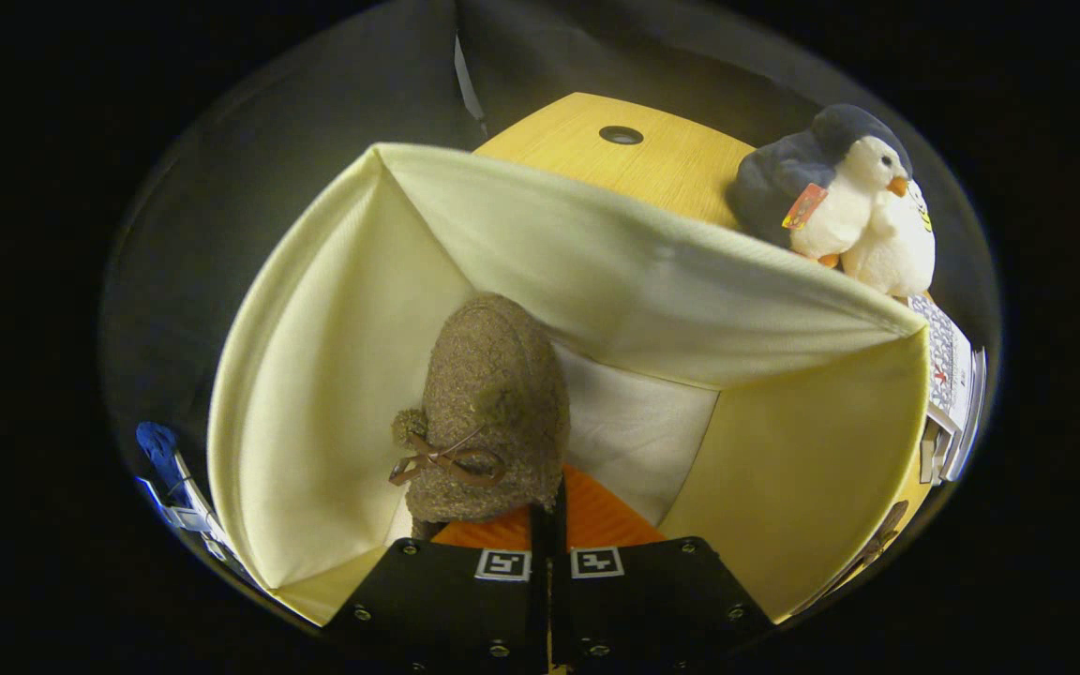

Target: Open the storage box then place both shoes into the box .Put the left shoe in first, then the right shoe, with the right side of both shoes facing outward in a uniform manner.

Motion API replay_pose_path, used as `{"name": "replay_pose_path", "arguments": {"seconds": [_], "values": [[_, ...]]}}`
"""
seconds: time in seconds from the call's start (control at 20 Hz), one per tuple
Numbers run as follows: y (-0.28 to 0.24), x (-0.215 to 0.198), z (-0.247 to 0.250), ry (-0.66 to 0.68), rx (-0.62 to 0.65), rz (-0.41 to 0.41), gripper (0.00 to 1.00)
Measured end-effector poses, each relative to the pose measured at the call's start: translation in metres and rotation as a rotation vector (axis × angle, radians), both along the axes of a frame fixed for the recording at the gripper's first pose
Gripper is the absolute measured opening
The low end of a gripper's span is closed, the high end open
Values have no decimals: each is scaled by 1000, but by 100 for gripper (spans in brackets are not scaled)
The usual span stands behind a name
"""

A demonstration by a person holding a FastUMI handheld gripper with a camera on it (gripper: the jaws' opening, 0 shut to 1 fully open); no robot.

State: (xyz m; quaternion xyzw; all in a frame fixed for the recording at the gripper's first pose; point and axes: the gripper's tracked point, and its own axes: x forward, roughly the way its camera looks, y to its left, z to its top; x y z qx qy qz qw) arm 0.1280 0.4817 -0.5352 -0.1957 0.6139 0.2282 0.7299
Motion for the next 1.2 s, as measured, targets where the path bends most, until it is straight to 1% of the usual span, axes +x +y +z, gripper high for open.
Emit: {"name": "replay_pose_path", "arguments": {"seconds": [0.15, 0.2, 0.25, 0.3, 0.35, 0.4, 0.45, 0.5, 0.6, 0.7, 0.85, 0.95, 1.05, 1.2], "values": [[-2, 2, -3, -7, -13, 5, 10], [-4, 2, -2, -4, -20, 4, 11], [-6, 1, -2, 10, -14, 2, 16], [-6, -2, 7, 18, 1, -4, 23], [-6, -4, 15, 19, 21, -7, 38], [-6, -6, 25, 16, 46, -12, 46], [-5, -9, 37, 17, 77, -15, 63], [-3, -14, 51, 22, 110, -19, 69], [2, -23, 80, 42, 195, -45, 69], [1, -28, 111, 40, 267, -54, 90], [-15, -39, 158, 39, 354, -63, 91], [-29, -40, 185, 15, 413, -80, 91], [-50, -40, 209, -16, 443, -82, 91], [-83, -44, 235, -46, 484, -108, 92]]}}
